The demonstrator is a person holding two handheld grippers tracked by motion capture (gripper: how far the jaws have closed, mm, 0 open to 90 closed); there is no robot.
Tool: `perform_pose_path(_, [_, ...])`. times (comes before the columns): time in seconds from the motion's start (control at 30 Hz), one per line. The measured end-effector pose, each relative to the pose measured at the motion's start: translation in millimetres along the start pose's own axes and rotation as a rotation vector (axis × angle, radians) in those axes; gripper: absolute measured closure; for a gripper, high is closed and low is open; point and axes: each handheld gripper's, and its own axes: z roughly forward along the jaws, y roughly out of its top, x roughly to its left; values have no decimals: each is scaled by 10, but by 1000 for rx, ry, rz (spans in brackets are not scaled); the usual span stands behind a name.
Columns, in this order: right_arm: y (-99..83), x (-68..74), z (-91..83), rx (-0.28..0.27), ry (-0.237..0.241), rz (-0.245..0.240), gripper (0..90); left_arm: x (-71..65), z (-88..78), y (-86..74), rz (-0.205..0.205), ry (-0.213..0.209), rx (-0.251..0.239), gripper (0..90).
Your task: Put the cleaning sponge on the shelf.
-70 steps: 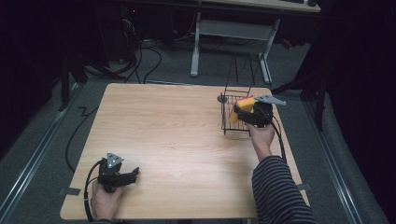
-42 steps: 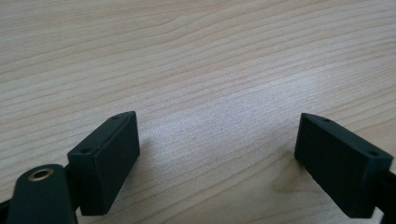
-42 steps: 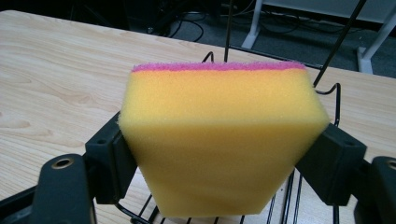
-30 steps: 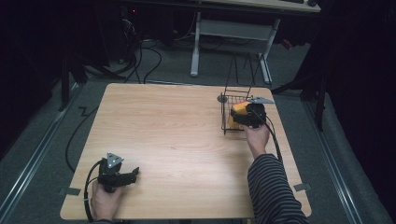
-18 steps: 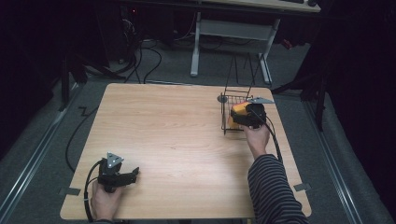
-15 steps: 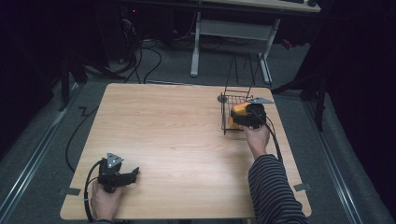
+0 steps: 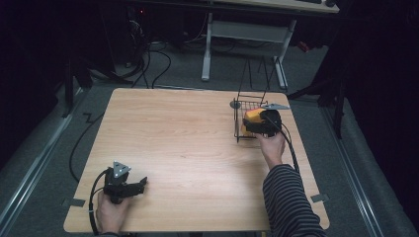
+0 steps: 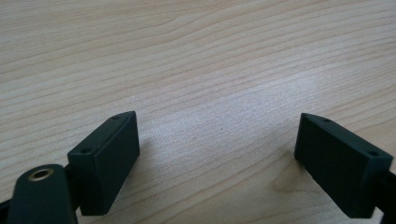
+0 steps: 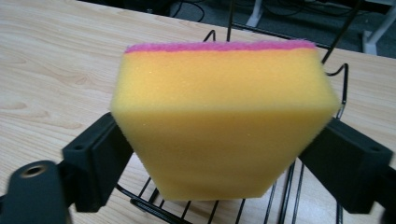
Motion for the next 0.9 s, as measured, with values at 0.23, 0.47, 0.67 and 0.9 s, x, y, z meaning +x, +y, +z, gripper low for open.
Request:
perform_pose_path(0.23, [20,10,-93,-7,20,7,41,0,0,0,0,0,0,146])
perform_pose_path(0.47, [42,46,-237,-22,23,2,24,0,0,0,0,0,0,146])
perform_pose_path(0.67, [64,47,-382,-49,24,1,24,0,0,0,0,0,0,146])
perform_pose_path(0.9, [38,27,-545,-76,16,4,59,0,0,0,0,-1,0,146])
